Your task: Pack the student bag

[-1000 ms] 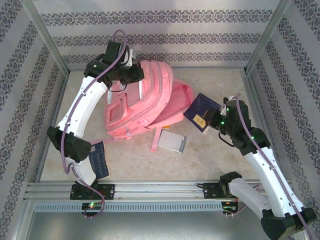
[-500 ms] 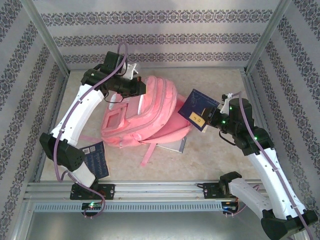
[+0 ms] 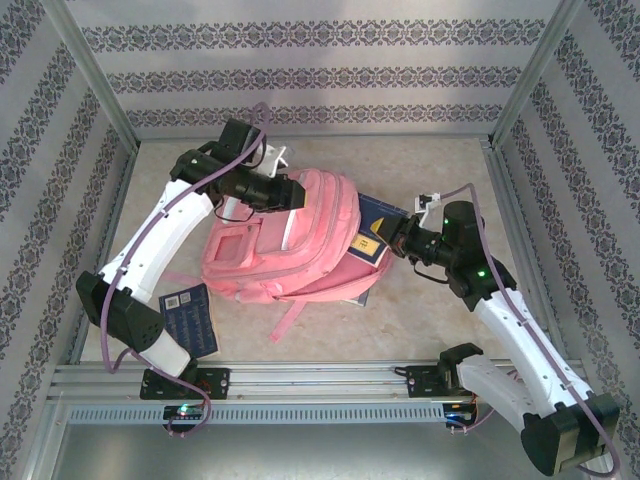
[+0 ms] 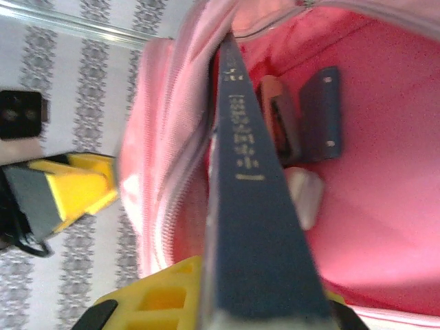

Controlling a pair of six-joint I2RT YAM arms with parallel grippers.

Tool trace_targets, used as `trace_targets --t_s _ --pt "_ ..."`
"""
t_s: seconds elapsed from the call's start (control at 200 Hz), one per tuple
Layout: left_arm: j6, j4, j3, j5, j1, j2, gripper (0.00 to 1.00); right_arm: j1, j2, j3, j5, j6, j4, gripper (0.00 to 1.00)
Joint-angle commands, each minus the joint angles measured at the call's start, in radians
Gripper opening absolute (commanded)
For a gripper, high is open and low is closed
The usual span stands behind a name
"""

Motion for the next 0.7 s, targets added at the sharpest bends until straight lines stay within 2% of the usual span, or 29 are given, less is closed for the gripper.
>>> trace_targets --t_s 0.0,0.145,0.275,0.46,0.525,0.694 --pt "0.008 -0.081 0.076 -0.085 -0.025 -0.015 0.42 -0.006 -0.018 -0.012 -0.092 0.175 0.299 0.0" --pt "-0.015 -0.192 0.249 -0.21 -0.076 0.037 0.5 -0.001 -0.021 -0.028 -0.097 0.204 0.344 0.0" --pt "-0.008 -0.359 0.518 -0.366 -0.173 0.153 0.56 0.003 -0.012 -0.036 -0.102 0.216 0.351 0.0" --pt "-0.02 -0.6 0.917 -0.516 -0.288 0.372 0.59 0.007 -0.002 -0.04 -0.109 0.222 0.343 0.0" --pt "-0.053 -0.635 0.967 -0.548 -0.312 0.419 0.6 0.009 -0.005 -0.042 -0.108 0.222 0.34 0.0" --pt "-0.144 -0.658 0.969 -0.584 -0.357 0.487 0.6 0.011 -0.013 -0.053 -0.109 0.223 0.332 0.0"
